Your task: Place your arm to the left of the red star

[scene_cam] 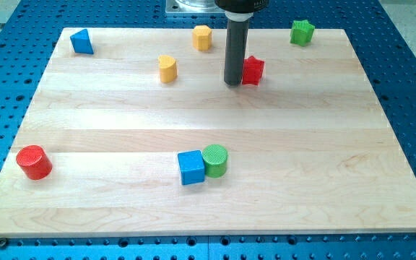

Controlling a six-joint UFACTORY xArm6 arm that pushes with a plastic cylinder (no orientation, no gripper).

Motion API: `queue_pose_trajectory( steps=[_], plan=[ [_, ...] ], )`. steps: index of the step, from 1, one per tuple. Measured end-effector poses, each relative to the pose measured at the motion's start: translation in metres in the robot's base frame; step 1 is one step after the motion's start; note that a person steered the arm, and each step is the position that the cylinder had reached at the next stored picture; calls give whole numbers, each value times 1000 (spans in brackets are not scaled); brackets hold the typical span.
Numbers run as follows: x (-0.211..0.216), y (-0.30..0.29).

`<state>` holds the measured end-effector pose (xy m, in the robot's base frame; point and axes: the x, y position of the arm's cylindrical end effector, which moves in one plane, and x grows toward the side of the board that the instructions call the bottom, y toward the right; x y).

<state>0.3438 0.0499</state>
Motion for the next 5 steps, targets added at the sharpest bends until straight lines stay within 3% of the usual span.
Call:
queue_pose_trajectory(
  steps=[3, 5],
  plan=[
    [-1, -25],
    [-25, -55]
  ],
)
